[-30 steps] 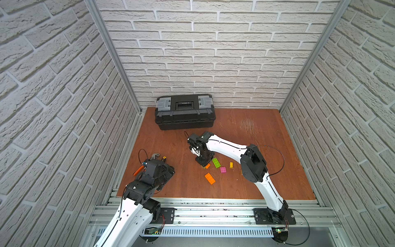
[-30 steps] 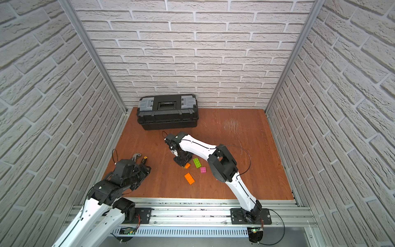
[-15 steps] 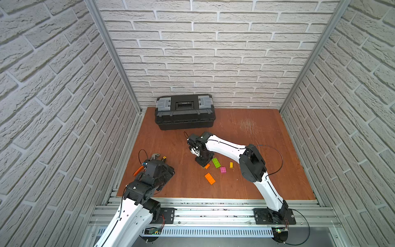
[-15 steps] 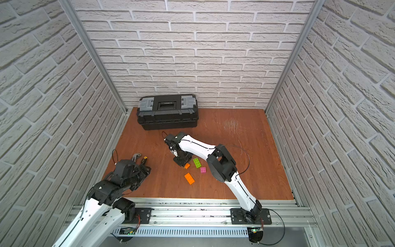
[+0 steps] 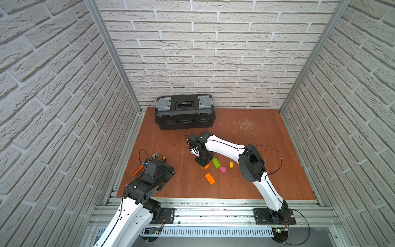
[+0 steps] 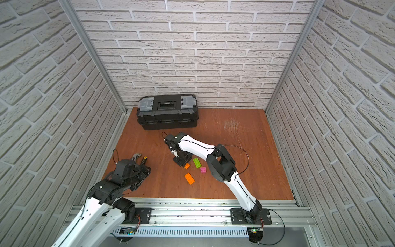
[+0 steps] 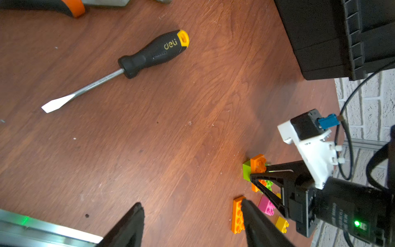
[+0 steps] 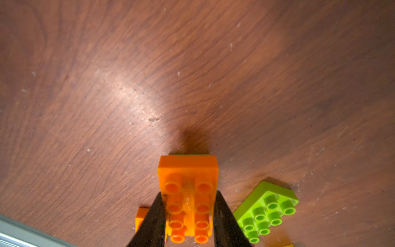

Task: Assemble a carrot with lego
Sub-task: Adjust the lego brick at the center of the board.

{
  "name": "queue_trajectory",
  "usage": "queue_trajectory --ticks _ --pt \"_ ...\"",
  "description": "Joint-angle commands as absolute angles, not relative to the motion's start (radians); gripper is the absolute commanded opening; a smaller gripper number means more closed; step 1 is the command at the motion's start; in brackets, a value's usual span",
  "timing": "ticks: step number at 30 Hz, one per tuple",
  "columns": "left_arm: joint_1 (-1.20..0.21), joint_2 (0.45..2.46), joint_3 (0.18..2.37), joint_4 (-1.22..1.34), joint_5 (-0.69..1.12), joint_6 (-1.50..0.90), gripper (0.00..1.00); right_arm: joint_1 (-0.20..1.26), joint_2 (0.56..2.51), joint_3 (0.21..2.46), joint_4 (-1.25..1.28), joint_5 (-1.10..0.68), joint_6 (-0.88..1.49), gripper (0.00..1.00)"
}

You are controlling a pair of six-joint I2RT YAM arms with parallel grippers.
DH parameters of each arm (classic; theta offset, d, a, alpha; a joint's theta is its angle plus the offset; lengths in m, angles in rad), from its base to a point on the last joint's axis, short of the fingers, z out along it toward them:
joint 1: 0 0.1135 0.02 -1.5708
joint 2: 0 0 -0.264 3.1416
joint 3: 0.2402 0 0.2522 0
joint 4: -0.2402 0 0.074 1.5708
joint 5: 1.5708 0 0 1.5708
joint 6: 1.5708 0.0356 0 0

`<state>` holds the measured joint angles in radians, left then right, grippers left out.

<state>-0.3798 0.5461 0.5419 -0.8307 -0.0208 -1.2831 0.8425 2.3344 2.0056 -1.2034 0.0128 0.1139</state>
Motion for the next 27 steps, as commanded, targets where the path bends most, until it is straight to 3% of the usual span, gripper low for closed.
queue_trajectory --ticks 1,5,11,16,22,27 --pt "-0.373 0.555 0.535 -0.807 -0.025 -1.274 0.74 0.851 2.414 1.969 -1.134 -0.002 0.140 0.41" --pt "-0.373 0.551 0.535 -0.812 -0.026 -1.271 0.74 0.851 2.388 1.949 -1.119 0.007 0.148 0.53" --pt "-0.371 0.535 0.531 -0.820 -0.026 -1.273 0.74 0.847 2.325 1.984 -1.151 0.047 0.163 0.64" --pt "-0.370 0.523 0.533 -0.832 -0.026 -1.274 0.74 0.826 2.250 2.016 -1.189 0.080 0.203 0.82" --pt "-0.369 0.505 0.535 -0.848 -0.030 -1.276 0.75 0.799 2.083 1.952 -1.191 0.081 0.239 0.83" --pt "-0.367 0.502 0.532 -0.844 -0.028 -1.281 0.75 0.799 1.941 1.816 -1.164 0.010 0.250 0.78"
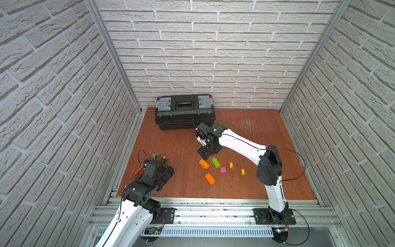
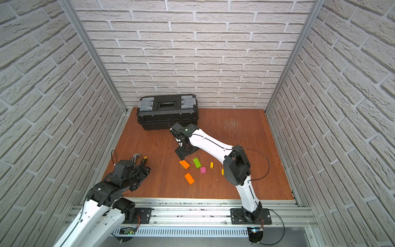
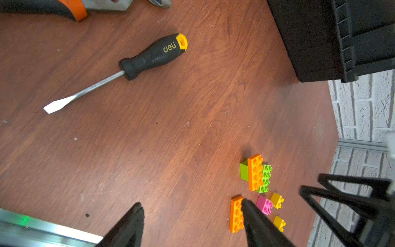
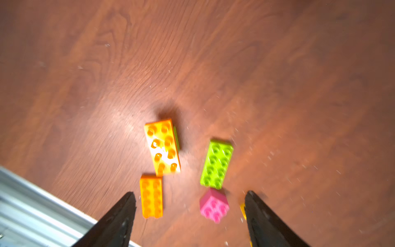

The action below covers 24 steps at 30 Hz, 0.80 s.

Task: Assemble a carrot with lego
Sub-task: Adjust the lego brick at the center of the board, then pick up the lego brick from the center of the board.

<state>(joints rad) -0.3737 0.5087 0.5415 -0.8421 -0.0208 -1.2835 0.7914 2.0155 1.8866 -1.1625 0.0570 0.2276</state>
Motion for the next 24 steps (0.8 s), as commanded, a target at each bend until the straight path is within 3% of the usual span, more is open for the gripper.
queue_trajectory --ticks 1,10,24 --pt "-0.368 0.502 0.532 -0.845 -0.028 -1.282 0.75 0.802 1.920 1.771 -1.151 -0.019 0.252 0.77" --pt "-0.368 0.508 0.531 -0.835 -0.024 -1.285 0.75 0.873 1.856 1.450 -0.975 -0.102 0.330 0.74" --pt "-0.367 0.508 0.533 -0.842 -0.020 -1.285 0.75 0.949 1.971 1.450 -0.883 -0.060 0.408 0.73"
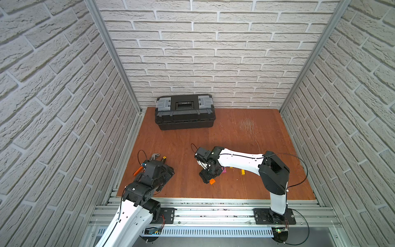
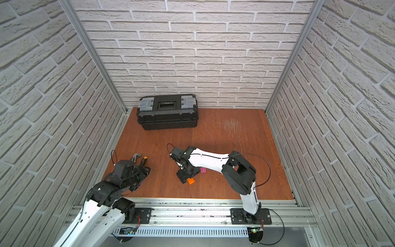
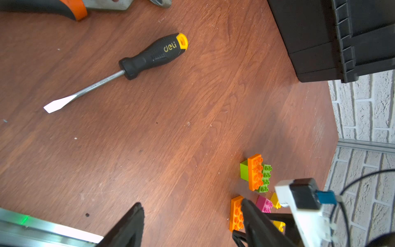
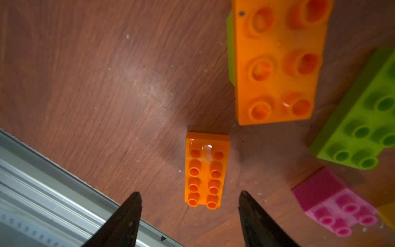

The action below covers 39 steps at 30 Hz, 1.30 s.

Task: Assemble a carrot with lego
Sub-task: Pick up the lego brick from the center of the board.

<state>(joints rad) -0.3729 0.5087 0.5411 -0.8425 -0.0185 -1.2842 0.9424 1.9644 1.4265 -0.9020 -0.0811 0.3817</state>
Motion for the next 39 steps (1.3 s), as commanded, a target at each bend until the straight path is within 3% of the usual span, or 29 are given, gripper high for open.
queue_trajectory --ticks 1,9,24,39 --pt "-0.368 0.508 0.532 -0.842 -0.021 -1.285 0.75 0.949 1.986 1.450 -0.885 -0.052 0.413 0.72" --pt "-0.367 0.510 0.526 -0.833 -0.018 -1.285 0.75 0.949 2.017 1.452 -0.892 -0.029 0.425 0.69" --pt "-0.367 0.518 0.537 -0.833 -0.018 -1.276 0.75 0.950 2.053 1.479 -0.919 -0.025 0.425 0.39" --pt "-0.367 0.505 0.529 -0.842 -0.018 -1.279 0.74 0.952 2.001 1.524 -0.996 0.020 0.418 0.21"
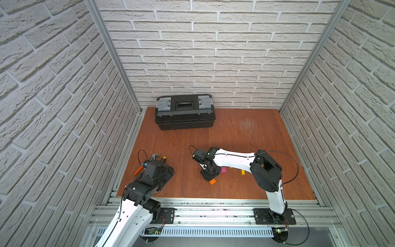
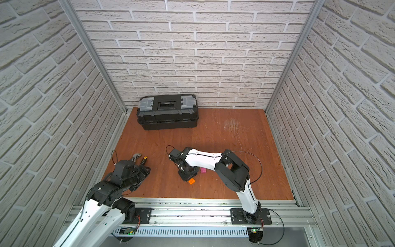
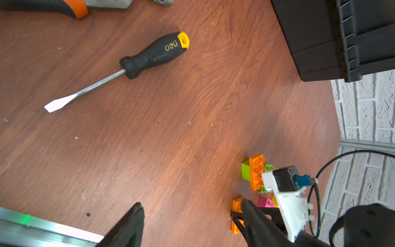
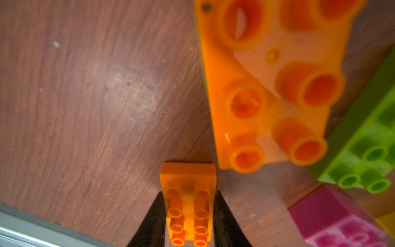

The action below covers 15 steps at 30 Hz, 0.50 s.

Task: Assemble a carrot with lego
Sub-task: Pick up the lego brick from the center of the board.

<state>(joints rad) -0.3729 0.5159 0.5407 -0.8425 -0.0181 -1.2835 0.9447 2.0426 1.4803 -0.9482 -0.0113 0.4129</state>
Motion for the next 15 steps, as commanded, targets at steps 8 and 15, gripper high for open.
queue_trajectory --ticks 8,15 --pt "-0.365 0.504 0.531 -0.842 -0.018 -1.281 0.75 0.945 1.971 1.846 -1.220 0.110 0.276 0.19" --pt "-0.366 0.503 0.538 -0.848 -0.020 -1.280 0.75 0.882 2.127 2.120 -1.344 0.113 0.107 0.17"
